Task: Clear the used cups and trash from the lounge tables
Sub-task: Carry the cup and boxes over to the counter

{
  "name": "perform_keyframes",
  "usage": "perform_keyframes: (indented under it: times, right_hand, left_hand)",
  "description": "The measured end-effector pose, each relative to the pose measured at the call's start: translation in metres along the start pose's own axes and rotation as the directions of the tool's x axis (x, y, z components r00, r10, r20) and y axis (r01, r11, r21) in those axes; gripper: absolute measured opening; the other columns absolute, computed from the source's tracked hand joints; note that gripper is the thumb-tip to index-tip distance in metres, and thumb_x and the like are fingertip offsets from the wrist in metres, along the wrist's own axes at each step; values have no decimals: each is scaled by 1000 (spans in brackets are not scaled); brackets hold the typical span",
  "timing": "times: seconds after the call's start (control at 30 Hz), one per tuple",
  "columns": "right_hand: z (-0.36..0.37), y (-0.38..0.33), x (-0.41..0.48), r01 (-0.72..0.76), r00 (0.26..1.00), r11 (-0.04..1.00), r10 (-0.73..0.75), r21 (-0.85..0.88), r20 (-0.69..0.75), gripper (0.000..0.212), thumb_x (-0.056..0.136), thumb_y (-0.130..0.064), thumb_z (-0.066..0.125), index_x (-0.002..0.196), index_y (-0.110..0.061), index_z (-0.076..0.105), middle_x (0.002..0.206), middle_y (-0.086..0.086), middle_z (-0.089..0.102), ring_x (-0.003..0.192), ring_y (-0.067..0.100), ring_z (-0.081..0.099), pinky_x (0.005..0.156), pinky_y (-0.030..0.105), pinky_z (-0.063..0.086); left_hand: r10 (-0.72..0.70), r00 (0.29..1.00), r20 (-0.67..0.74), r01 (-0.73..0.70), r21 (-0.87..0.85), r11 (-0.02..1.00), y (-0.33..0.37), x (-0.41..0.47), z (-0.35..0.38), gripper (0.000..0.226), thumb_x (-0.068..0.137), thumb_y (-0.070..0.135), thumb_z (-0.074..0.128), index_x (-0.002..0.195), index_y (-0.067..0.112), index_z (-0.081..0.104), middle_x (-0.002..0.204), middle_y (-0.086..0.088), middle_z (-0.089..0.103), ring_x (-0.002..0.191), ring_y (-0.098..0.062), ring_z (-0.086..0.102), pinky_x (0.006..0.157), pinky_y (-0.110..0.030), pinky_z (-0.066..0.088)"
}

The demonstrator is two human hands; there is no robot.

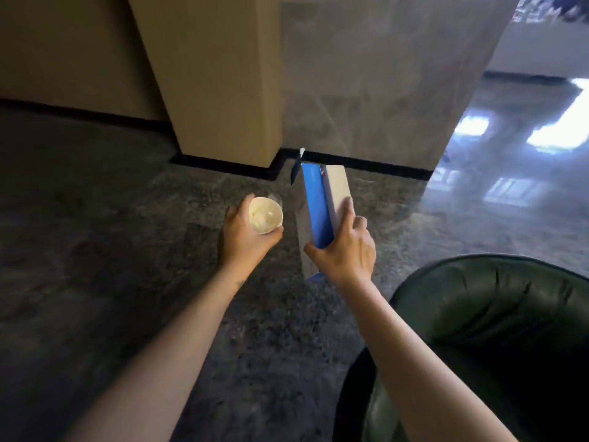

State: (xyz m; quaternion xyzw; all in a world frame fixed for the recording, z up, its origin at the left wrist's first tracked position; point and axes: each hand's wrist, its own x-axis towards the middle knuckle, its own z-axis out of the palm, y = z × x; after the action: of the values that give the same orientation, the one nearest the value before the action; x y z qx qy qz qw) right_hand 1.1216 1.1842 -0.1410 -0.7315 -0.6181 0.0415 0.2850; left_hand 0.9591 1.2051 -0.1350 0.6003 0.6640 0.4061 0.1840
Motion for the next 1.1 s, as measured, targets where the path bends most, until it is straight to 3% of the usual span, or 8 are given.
perform_keyframes:
  times: [0.2, 0.33, 0.43, 0.6, 0.83, 1.0, 1.1]
  right_hand:
    - [76, -179, -4, 236, 962, 964, -250, 125, 114, 104, 62, -51, 73, 140, -19, 12, 113, 12, 49, 98, 31, 55, 75, 39, 46]
    - [116, -278, -18, 386, 889, 896, -425, 221, 170, 105, 61, -55, 72, 140, -21, 11, 112, 10, 49, 95, 28, 56, 70, 38, 46]
    - [148, -340, -30, 478, 818, 836, -535, 270, 210, 110, 60, -55, 72, 142, -21, 9, 114, 9, 49, 97, 28, 56, 74, 37, 46]
    - [200, -436, -44, 590, 658, 712, -698, 382, 284, 111, 61, -53, 72, 143, -23, 4, 121, 9, 47, 104, 26, 52, 83, 38, 46]
    - [256, -569, -70, 725, 304, 389, -921, 568, 243, 109, 60, -55, 71, 142, -20, 9, 121, 6, 48, 105, 23, 52, 86, 36, 45]
    - [276, -654, -138, 717, 57, 199, -972, 669, 228, 109, 62, -57, 69, 143, -23, 4, 126, 5, 42, 110, 23, 50, 86, 36, 45]
    - [283, -697, -189, 669, -60, 121, -974, 733, 217, 110, 59, -54, 68, 142, -25, 2, 126, 7, 42, 109, 27, 50, 84, 35, 45]
  left_hand:
    - [-154, 957, -244, 162, 13, 987, -100, 27, -162, 80, 65, 30, 79, 134, 22, 40, 126, -8, 52, 112, -26, 49, 81, -24, 35]
    - [-271, 891, -366, 274, -43, 961, -155, 23, -246, 79, 67, 29, 80, 133, 20, 37, 125, -8, 52, 113, -27, 50, 90, -37, 45]
    - [-343, 808, -479, 356, -67, 932, -191, 19, -295, 72, 67, 29, 80, 126, 23, 41, 120, -6, 54, 109, -25, 52, 81, -33, 45]
    - [-368, 649, -665, 463, -39, 886, -242, 20, -361, 64, 64, 30, 81, 119, 20, 49, 110, -5, 62, 102, -25, 57, 79, -32, 46]
    - [-392, 335, -857, 564, -150, 812, -294, 14, -439, 56, 63, 27, 82, 111, 20, 54, 103, 1, 63, 96, -20, 60, 82, -36, 49]
    - [-415, 37, -909, 652, -293, 699, -325, -32, -497, 51, 62, 34, 81, 105, 28, 52, 97, 8, 61, 92, -19, 61, 78, -32, 50]
    - [-378, -72, -923, 674, -325, 664, -344, -63, -534, 52, 62, 39, 79, 104, 29, 51, 101, 6, 63, 92, -19, 60, 78, -36, 51]
